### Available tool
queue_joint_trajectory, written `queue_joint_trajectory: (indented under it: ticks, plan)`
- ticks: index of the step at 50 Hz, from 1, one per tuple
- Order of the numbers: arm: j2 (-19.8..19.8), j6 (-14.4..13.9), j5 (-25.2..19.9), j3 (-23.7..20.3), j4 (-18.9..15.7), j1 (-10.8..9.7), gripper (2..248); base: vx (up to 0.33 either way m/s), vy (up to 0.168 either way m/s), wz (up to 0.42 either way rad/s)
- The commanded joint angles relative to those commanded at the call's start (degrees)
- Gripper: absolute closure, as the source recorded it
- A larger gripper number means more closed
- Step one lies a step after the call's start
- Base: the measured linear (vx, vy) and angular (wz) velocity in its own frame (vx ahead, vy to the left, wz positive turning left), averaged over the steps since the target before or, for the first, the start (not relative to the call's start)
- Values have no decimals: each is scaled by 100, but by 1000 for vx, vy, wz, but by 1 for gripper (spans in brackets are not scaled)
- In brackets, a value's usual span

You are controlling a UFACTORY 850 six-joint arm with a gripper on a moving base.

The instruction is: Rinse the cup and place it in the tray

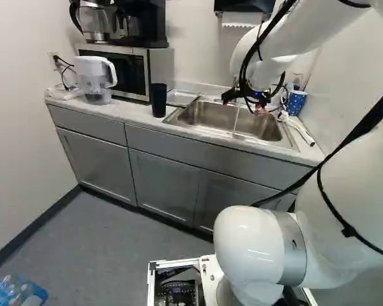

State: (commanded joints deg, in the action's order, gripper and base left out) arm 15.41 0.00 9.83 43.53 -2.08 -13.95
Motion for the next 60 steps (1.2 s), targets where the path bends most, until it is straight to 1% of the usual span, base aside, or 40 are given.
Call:
queue_joint_trajectory:
  ticks: [24, 60]
  plan:
    - [125, 0, 0, -106, 0, 508, 3, 0, 0, 0]
    - [-231, 0, 0, 201, 0, 1290, 3, 0, 0, 0]
